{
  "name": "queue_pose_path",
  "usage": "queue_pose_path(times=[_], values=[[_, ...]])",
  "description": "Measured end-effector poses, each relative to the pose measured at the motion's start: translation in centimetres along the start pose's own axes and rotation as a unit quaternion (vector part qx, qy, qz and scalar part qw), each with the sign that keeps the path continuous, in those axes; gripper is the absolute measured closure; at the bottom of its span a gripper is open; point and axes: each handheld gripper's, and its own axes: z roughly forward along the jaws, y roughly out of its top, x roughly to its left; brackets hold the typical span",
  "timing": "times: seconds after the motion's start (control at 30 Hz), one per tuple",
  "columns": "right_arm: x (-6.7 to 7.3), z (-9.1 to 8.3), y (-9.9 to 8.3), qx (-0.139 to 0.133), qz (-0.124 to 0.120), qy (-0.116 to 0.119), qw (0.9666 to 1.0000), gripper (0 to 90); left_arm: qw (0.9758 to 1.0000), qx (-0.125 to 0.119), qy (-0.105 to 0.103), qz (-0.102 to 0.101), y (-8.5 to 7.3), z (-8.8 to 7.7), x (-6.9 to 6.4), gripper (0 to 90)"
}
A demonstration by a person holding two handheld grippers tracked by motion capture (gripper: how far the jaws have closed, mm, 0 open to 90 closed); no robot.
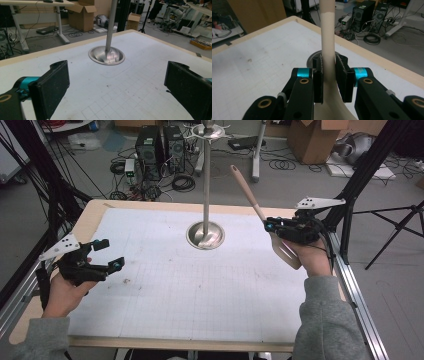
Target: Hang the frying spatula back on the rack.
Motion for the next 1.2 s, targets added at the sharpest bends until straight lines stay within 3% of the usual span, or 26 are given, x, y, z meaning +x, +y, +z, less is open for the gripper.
queue_pose_path(times=[0.23, 0.6, 0.93, 1.2], values=[[0.0, 0.1, 0.8, -0.016, 0.005, 0.01, 0.9998, 77.3, 1.0, 0.001, 0.002, -0.002, -0.1, -0.1, 0.0, 6.6], [-0.5, -0.3, 2.7, -0.035, 0.007, 0.006, 0.9993, 77.3, 1.0, 0.004, 0.004, -0.005, -0.4, -0.2, 0.2, 6.6], [-1.4, -0.7, 3.4, -0.035, 0.01, 0.0, 0.9993, 77.3, 1.0, 0.0, 0.005, -0.007, -0.3, -0.5, 0.2, 6.6], [-1.3, -1.0, 4.6, -0.035, 0.006, 0.002, 0.9994, 77.3, 1.0, 0.0, 0.005, -0.008, -0.4, -0.5, 0.2, 6.6]])
